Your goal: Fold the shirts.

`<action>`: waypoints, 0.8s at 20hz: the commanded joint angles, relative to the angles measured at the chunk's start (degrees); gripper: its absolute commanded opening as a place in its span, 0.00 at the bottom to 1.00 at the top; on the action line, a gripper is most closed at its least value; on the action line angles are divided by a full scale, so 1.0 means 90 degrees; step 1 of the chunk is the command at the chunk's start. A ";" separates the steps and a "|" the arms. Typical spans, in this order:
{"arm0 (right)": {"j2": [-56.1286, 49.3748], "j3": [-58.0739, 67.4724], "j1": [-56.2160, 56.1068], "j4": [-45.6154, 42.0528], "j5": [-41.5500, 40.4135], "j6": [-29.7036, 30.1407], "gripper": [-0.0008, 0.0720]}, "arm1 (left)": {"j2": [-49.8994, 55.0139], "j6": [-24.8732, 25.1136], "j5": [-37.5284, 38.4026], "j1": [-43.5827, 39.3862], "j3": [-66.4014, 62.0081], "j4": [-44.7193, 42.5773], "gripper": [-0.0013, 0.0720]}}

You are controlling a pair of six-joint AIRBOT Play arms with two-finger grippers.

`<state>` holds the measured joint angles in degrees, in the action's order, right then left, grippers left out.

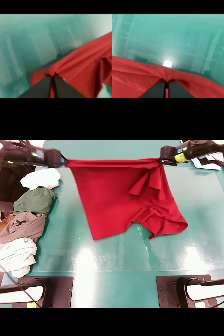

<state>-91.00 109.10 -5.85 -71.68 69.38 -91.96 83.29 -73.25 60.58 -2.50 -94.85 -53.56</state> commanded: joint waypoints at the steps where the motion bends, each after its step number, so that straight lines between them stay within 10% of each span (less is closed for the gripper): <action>1: -0.0561 0.0007 0.0165 0.0015 -0.0406 0.0007 0.61 | 0.0877 -0.0427 -0.0401 0.0010 0.0070 -0.0034 0.71; 5: -0.0192 0.0007 0.0559 0.0012 0.0219 0.0019 0.69 | 0.0806 -0.0551 0.0313 0.0432 0.0017 -0.0005 0.84; 9: 0.0590 -0.0357 0.0894 0.0022 0.1921 0.0673 0.51 | 0.0704 -0.0189 0.1836 0.0799 0.0328 -0.0005 0.84; 16: 0.2511 -0.3096 0.0901 0.0347 0.2089 0.0806 0.40 | 0.0381 0.0542 0.1341 0.0274 0.3514 0.0845 0.84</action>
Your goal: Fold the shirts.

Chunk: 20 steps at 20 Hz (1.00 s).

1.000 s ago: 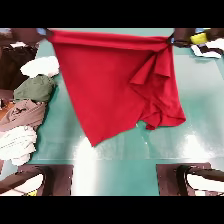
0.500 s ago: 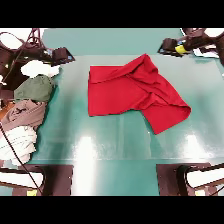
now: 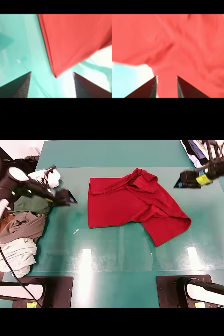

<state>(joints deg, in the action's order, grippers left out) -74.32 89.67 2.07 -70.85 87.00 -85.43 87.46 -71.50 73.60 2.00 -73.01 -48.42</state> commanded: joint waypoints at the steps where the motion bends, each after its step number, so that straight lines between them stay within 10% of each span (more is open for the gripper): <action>1: 0.0826 -0.1190 0.0022 0.0389 0.0083 0.0100 0.40 | -0.0083 0.0401 -0.0270 -0.0367 0.1379 0.0279 0.84; 20: 0.1736 -0.2125 0.0022 0.0760 -0.0508 0.0112 0.40 | -0.0056 0.0138 -0.1506 -0.1098 0.1863 0.0957 0.84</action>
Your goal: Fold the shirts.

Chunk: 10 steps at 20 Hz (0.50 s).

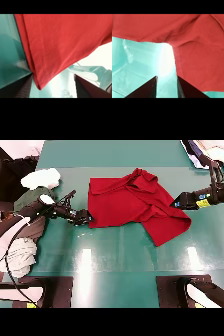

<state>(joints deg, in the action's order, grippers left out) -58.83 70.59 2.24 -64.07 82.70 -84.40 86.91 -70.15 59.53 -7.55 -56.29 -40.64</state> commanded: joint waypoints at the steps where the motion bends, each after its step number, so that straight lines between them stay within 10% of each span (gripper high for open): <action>1: 0.0015 -0.0005 0.0002 0.0007 -0.0032 -0.0002 0.40 | 0.0005 -0.0007 0.0063 -0.0148 0.0005 0.0051 0.84; 2: 0.0012 -0.0005 0.0002 0.0007 -0.0056 -0.0002 0.40 | 0.0005 -0.0010 0.0032 -0.0291 0.0005 0.0044 0.83; 5: 0.0015 -0.0005 0.0002 -0.0012 -0.0073 0.0000 0.40 | 0.0002 0.0010 -0.0279 -0.0600 0.0005 0.0044 0.13; 10: 0.0012 -0.0012 0.0255 -0.0104 0.0444 0.0002 0.40 | -0.0418 0.0005 0.0228 -0.0104 -0.0107 -0.0719 0.05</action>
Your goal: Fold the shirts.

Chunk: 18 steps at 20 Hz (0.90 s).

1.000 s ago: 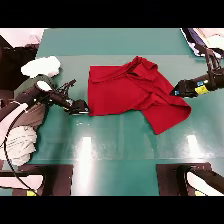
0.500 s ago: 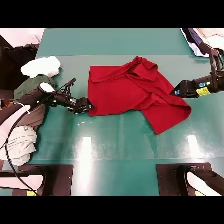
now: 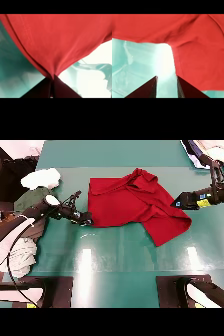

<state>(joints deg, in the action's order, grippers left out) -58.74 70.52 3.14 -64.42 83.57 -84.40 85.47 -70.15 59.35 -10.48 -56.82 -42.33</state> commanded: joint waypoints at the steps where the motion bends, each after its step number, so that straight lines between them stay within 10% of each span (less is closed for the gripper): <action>1: 0.0002 -0.0005 0.0338 -0.0248 0.0534 0.0002 0.40 | -0.0568 0.0000 0.0313 0.0384 -0.0049 -0.0899 0.05; 8: 0.0493 -0.2018 0.1872 -0.1127 -0.0019 0.0005 0.63 | -0.2154 0.0010 0.1010 0.1129 -0.0041 -0.1812 0.05; 18: -0.0430 -0.3551 0.2586 0.0024 -0.1826 0.0534 0.62 | -0.2176 -0.0041 0.1144 0.1129 -0.0029 -0.1678 0.05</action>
<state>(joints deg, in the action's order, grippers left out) -59.55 40.14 25.82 -65.63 71.26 -80.31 66.06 -70.24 68.71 -0.38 -57.10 -57.43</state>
